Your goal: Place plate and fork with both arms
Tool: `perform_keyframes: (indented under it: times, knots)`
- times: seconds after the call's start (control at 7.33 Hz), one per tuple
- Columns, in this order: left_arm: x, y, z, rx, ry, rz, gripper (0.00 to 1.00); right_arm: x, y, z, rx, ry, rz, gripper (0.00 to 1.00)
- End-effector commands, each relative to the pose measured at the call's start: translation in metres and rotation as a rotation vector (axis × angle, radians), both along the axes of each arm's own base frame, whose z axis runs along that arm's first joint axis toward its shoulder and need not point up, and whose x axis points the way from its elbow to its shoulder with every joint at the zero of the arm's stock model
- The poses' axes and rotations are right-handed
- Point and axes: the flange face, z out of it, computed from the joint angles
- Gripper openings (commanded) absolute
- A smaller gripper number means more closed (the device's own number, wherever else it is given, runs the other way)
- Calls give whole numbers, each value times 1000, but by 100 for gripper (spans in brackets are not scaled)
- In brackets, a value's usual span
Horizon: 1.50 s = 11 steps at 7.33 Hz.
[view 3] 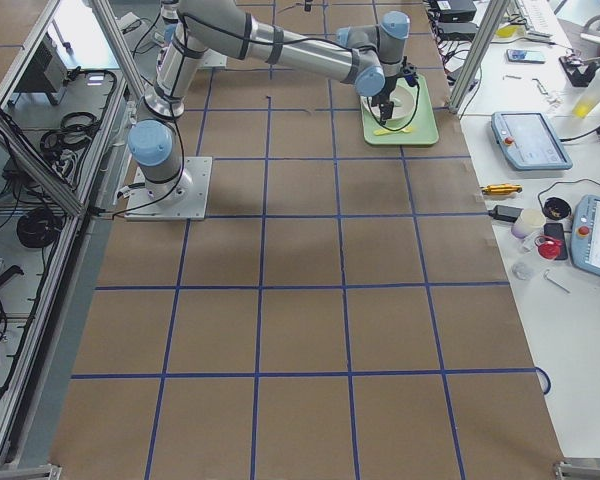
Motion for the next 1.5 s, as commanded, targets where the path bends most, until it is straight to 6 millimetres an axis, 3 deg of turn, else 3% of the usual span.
perform_keyframes:
  times: [0.0, 0.27, 0.41, 0.82, 1.36]
  knots:
    - [0, 1, 1, 0, -3, 0, 100, -27, 84, 68, 50, 37, -28, 100]
    - [1, 1, 2, -3, -9, 0, 100, -33, 142, 105, -3, 24, -48, 100]
    - [0, 1, 3, -3, -10, -1, 100, -34, 154, 115, -21, 22, -49, 100]
    - [1, 3, 5, -8, -12, -2, 100, -33, 159, 132, -48, 5, -88, 100]
    - [0, 3, 5, -8, -10, -2, 100, -30, 158, 128, -33, -11, -85, 100]
